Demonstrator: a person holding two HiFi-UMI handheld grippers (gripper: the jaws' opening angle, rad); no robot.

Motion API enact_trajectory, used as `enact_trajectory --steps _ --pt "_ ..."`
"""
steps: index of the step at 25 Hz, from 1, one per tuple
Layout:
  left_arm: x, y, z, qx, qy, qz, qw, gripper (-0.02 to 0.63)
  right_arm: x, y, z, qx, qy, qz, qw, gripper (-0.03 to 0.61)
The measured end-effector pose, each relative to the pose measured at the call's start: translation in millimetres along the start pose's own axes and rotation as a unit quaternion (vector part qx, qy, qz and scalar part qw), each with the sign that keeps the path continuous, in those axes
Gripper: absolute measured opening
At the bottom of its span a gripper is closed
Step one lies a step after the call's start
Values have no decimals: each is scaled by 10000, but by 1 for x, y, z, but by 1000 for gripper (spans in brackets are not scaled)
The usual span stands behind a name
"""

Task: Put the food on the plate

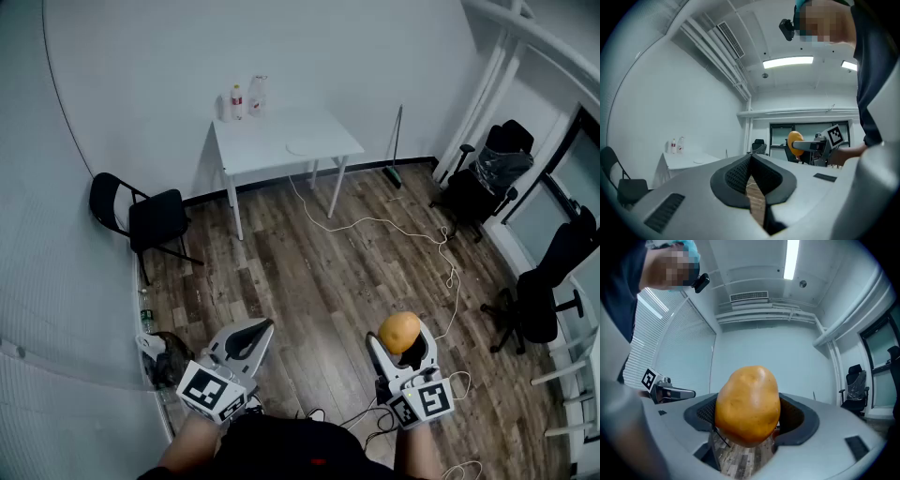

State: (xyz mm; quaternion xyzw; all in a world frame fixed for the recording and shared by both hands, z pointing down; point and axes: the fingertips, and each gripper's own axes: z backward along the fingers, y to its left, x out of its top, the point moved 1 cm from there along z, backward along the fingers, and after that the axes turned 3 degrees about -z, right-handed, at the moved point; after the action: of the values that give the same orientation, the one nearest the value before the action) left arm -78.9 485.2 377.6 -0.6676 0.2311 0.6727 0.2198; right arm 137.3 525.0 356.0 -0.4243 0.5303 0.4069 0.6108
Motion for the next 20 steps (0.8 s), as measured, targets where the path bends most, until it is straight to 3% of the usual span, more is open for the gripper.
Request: enact_trajectory --steps 20 --pt "-8 25 4 -151 65 45 9999 23 -3 26 -32 227 -90 -70 9997 376"
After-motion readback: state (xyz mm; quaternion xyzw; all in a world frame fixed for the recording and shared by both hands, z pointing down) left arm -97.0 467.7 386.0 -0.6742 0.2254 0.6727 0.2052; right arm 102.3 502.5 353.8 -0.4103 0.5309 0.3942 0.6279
